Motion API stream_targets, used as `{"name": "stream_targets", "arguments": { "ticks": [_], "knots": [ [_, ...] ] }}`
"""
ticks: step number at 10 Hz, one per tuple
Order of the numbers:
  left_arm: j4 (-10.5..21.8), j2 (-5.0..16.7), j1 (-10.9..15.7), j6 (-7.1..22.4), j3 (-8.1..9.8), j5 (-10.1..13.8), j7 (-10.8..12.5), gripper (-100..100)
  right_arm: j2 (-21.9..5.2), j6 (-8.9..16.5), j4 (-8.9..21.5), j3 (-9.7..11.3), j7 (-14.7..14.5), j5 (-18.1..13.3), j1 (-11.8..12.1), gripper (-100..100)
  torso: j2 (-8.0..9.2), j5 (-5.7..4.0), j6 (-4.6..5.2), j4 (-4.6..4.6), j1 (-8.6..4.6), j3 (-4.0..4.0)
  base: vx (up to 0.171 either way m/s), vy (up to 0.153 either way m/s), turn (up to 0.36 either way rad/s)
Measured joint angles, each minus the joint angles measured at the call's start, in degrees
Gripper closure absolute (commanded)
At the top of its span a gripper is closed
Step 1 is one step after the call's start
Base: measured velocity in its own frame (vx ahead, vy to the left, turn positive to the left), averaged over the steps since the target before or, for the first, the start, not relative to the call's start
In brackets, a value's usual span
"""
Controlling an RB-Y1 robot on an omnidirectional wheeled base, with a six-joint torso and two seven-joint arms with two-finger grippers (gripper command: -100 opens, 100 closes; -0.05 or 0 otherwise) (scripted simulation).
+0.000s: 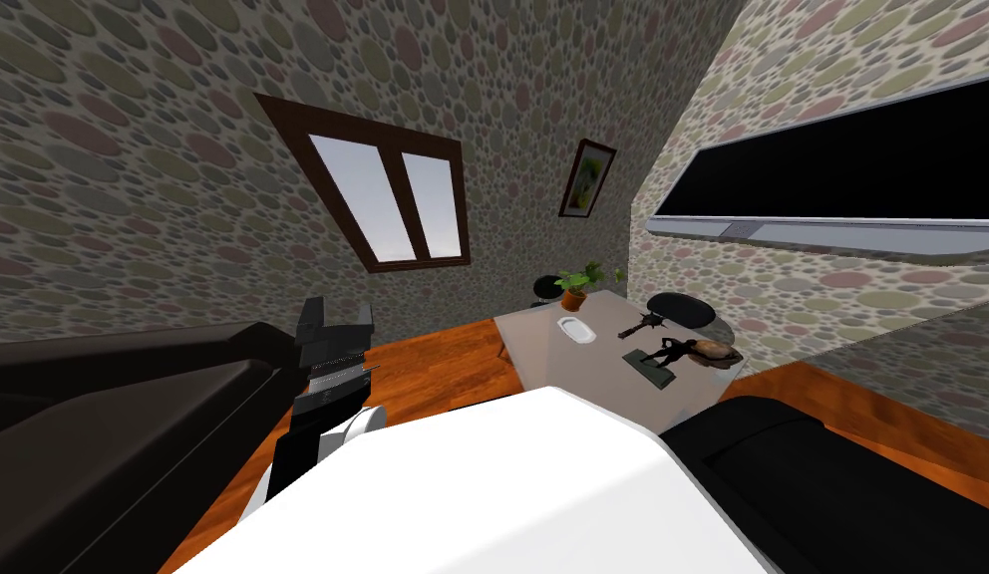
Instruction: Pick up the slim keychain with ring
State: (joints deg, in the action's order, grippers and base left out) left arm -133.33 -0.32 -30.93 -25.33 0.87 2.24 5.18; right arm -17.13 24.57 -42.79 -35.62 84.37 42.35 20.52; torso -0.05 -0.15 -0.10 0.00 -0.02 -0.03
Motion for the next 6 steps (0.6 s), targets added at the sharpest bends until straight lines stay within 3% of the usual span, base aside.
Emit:
{"name": "stream_targets", "arguments": {
  "ticks": [6],
  "knots": [
    [0.0,0.0,0.0,0.0,0.0,0.0,0.0,0,-4.3,0.4,6.9,-0.7,-7.5,6.8,-2.9,100,0.0,0.02,0.01,0.0,-0.06,0.0,0.003,0.04,-0.01]
  ]
}}
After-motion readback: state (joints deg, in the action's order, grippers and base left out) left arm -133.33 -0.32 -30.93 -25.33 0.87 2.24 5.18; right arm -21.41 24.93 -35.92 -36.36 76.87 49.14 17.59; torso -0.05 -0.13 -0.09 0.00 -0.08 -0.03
